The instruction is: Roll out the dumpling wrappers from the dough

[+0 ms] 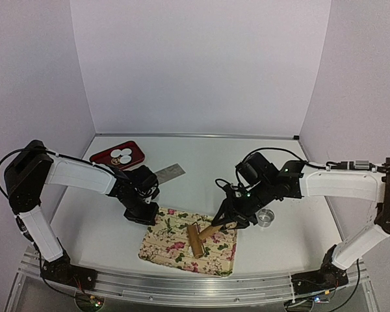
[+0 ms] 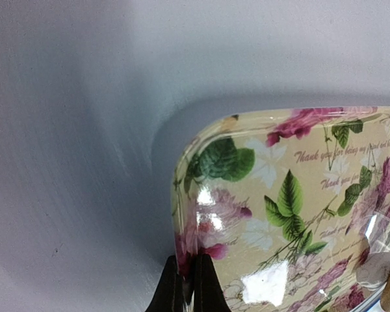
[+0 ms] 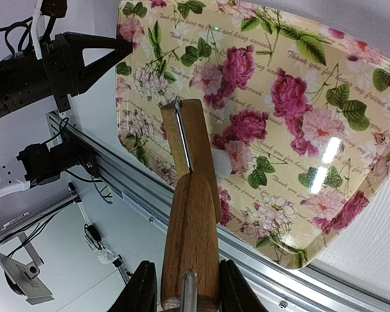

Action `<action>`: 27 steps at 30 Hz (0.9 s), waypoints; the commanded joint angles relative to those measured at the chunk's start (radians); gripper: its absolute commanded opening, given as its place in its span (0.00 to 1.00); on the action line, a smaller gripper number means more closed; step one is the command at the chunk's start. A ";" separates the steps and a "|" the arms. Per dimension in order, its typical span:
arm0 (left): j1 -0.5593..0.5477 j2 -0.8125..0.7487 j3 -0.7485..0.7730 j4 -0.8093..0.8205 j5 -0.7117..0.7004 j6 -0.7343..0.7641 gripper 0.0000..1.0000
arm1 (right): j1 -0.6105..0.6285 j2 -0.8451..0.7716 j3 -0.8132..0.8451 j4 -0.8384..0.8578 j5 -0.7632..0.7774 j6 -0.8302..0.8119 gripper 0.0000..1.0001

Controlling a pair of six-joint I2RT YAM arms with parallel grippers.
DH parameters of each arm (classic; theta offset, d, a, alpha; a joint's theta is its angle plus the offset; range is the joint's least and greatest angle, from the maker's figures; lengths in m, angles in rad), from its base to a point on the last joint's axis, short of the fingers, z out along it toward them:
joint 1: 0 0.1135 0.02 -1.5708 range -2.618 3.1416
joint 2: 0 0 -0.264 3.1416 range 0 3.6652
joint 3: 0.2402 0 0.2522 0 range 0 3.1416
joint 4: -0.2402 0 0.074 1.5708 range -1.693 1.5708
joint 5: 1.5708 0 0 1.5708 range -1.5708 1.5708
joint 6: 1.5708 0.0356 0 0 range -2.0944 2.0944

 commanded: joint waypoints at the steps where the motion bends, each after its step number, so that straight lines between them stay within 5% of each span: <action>1: 0.005 0.040 -0.015 -0.045 -0.090 0.038 0.00 | -0.004 0.021 0.040 0.026 -0.003 -0.023 0.00; 27: 0.027 0.035 -0.025 -0.039 -0.107 0.068 0.00 | -0.002 0.073 0.000 -0.066 0.081 -0.016 0.00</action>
